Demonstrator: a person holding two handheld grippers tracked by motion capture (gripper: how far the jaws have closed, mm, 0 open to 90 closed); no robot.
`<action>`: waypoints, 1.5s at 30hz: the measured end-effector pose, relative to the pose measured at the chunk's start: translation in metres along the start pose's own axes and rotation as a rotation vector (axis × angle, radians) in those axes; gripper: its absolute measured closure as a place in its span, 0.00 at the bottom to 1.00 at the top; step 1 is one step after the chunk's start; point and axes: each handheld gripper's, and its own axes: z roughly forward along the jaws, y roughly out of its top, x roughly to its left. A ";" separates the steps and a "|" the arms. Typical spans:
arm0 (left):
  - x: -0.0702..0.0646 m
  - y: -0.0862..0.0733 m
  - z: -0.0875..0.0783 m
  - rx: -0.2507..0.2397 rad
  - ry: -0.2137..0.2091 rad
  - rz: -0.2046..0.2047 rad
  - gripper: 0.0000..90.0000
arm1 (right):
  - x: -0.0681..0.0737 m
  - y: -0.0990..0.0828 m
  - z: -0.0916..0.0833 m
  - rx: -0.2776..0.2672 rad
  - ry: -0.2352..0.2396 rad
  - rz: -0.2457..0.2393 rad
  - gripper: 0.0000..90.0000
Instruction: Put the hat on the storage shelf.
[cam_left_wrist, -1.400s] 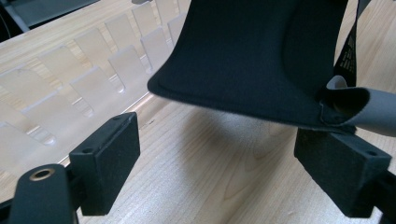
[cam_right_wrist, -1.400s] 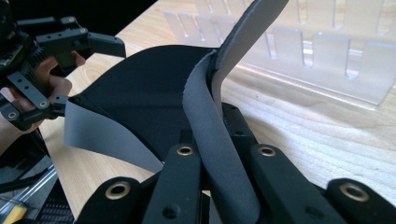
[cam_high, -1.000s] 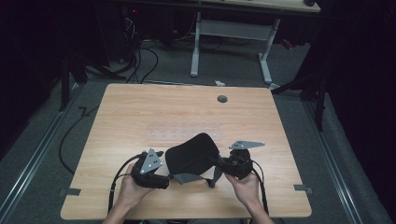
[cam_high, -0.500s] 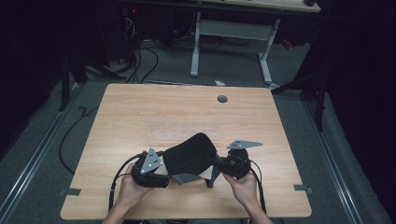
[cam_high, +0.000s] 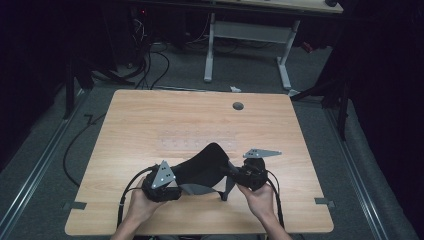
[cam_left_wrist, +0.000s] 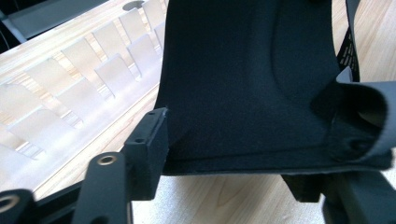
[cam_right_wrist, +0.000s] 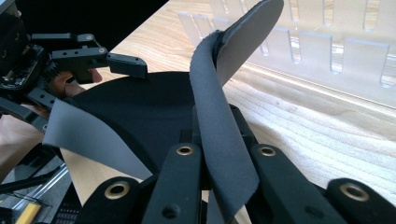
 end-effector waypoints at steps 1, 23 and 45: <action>0.000 0.000 0.000 -0.001 0.002 0.003 0.46 | 0.000 0.000 0.000 -0.001 0.003 0.001 0.96; -0.010 0.001 -0.009 0.013 -0.053 0.066 0.76 | -0.003 0.000 0.005 -0.037 0.061 0.031 0.93; -0.014 0.009 -0.016 0.054 -0.206 -0.030 0.96 | -0.022 0.005 -0.005 -0.124 0.014 0.064 0.61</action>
